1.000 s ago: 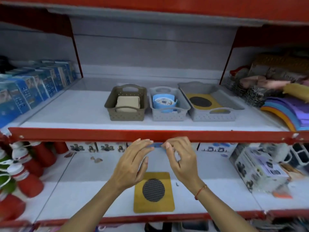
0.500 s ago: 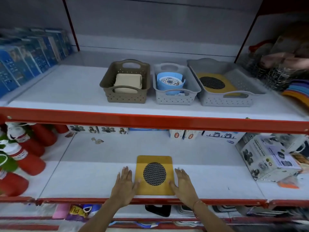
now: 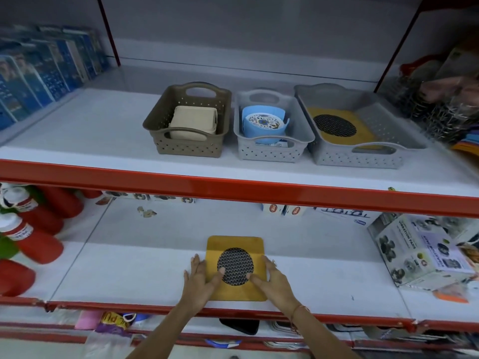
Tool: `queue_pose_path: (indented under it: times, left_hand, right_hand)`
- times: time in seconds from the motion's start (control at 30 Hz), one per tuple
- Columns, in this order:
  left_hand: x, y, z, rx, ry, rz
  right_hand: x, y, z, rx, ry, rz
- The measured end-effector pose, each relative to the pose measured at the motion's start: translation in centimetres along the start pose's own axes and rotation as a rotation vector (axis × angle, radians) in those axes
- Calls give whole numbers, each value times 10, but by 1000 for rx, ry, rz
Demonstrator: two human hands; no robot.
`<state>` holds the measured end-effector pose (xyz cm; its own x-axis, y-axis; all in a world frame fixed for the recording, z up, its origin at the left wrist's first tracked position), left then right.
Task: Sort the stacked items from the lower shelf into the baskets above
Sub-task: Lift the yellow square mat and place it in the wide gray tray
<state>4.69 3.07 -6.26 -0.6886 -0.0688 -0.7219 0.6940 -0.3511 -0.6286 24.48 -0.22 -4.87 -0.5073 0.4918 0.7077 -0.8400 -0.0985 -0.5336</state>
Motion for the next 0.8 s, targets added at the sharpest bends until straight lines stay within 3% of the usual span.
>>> queue_pose_path:
  times: [0.3, 0.8]
  left_hand:
    - [-21, -7, 25, -68, -60, 311]
    - [-65, -76, 140, -179, 321, 540]
  right_hand:
    - [6, -13, 14, -64, -10, -267]
    - [50, -33, 147, -218, -338, -361]
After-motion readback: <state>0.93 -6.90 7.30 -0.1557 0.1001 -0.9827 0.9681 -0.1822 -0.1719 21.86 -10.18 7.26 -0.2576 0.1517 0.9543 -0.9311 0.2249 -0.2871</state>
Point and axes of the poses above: each hand's wrist, its own z-axis away from the middle knuckle, its own y-axis out of the palm, x = y × z, the point moved 5 cm from there along -z, towards the middle knuckle, and after that the axes turned 5 degrees about y, right-handed, at the moved point
